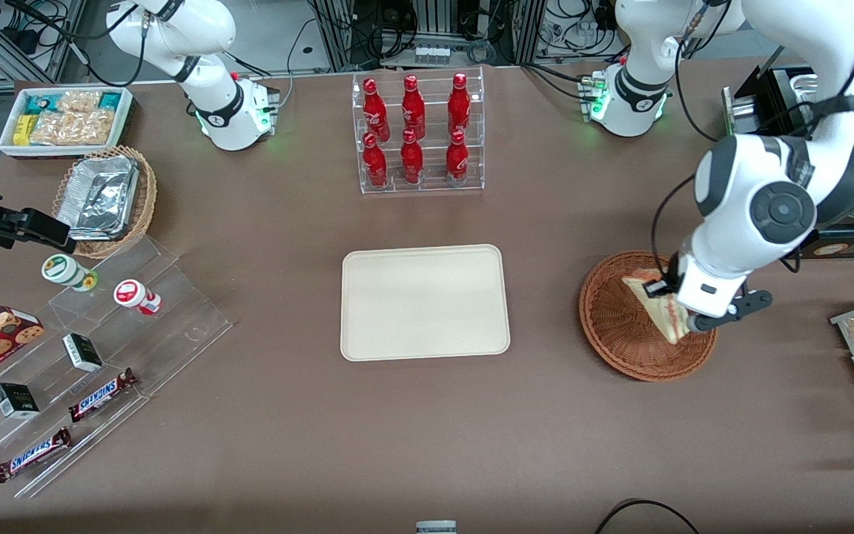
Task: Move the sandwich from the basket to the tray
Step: 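Lift the sandwich out of the basket and carry it over the tray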
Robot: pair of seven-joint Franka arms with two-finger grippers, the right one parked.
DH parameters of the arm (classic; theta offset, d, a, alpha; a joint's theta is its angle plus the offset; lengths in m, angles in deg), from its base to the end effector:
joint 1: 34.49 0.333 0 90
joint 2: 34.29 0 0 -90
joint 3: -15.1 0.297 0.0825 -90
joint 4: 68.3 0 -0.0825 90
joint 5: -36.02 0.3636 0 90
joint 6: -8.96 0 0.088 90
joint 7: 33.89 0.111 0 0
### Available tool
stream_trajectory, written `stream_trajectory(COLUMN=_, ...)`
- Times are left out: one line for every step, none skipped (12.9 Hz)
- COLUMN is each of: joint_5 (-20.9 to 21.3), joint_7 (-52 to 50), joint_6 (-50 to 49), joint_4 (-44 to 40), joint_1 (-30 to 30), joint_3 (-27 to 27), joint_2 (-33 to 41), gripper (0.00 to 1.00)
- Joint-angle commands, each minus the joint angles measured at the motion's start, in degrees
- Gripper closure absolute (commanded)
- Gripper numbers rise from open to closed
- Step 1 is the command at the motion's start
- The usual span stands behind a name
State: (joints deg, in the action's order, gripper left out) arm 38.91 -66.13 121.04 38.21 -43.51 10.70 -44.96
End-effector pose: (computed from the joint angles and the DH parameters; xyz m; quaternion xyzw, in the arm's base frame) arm 0.5605 -0.1284 0.3988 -0.9871 -0.1533 0.0346 0.0317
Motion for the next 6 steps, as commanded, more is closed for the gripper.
stream_trajectory(joint_5=-0.4, joint_7=-0.8, joint_6=-6.2, joint_4=-8.1, joint_1=-6.3, joint_3=0.4, joint_2=-2.7, gripper=1.0)
stream_trajectory(joint_5=-0.4, joint_7=-1.8, joint_6=-6.2, joint_4=-9.1, joint_1=-8.5, joint_3=0.4, joint_2=-3.1, gripper=1.0)
stream_trajectory(joint_5=-0.4, joint_7=-2.5, joint_6=-6.0, joint_4=-10.1, joint_1=-11.2, joint_3=0.4, joint_2=-4.2, gripper=1.0)
stream_trajectory(joint_5=-0.4, joint_7=-4.5, joint_6=-5.9, joint_4=-12.1, joint_1=-13.9, joint_3=0.4, joint_2=-6.3, gripper=1.0)
stream_trajectory(joint_5=0.1, joint_7=-9.0, joint_6=-5.9, joint_4=-15.4, joint_1=-17.7, joint_3=0.4, joint_2=-9.3, gripper=1.0)
stream_trajectory(joint_5=0.1, joint_7=-10.3, joint_6=-5.9, joint_4=-18.1, joint_1=-19.6, joint_3=0.5, joint_2=-11.9, gripper=1.0)
